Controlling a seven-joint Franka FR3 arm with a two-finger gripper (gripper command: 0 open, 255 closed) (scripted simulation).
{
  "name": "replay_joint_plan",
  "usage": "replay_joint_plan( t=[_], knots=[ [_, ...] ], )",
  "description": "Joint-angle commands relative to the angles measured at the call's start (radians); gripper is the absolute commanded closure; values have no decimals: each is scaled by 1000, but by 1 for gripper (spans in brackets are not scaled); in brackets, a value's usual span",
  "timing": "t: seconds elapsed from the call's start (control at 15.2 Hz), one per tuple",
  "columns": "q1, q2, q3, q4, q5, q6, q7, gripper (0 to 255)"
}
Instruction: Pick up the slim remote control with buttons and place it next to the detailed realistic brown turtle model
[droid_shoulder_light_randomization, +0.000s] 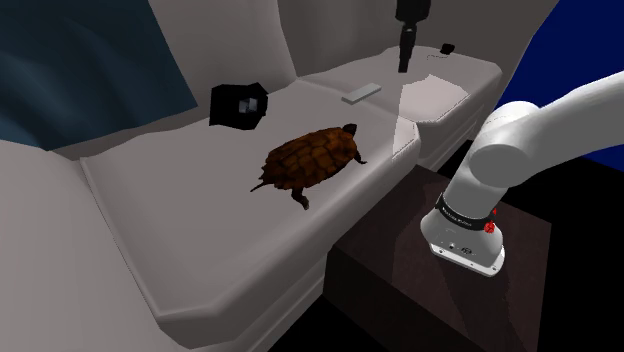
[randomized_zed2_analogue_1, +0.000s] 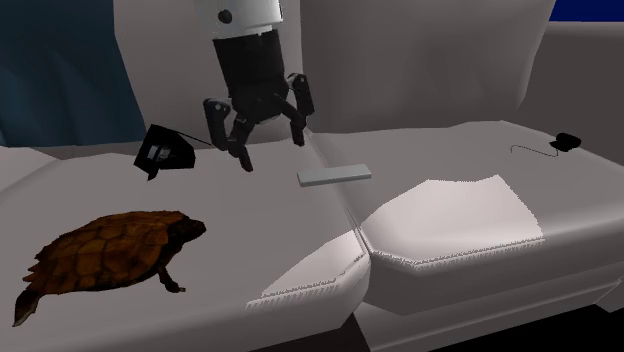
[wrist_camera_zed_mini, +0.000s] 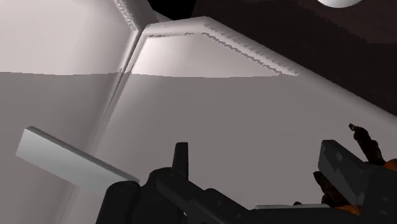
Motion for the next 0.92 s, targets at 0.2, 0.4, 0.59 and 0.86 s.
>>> replay_joint_plan(
  t=[0.2,0.4,0.59,0.86],
  knots=[
    [29,108,-153,6,-60,142,-245,0],
    [57,194,-247,33,-73,223,-394,0],
    [95,299,-339,77,-60,303,-550,0],
    [159,467,-460,156,12,400,-779,0]
  ],
)
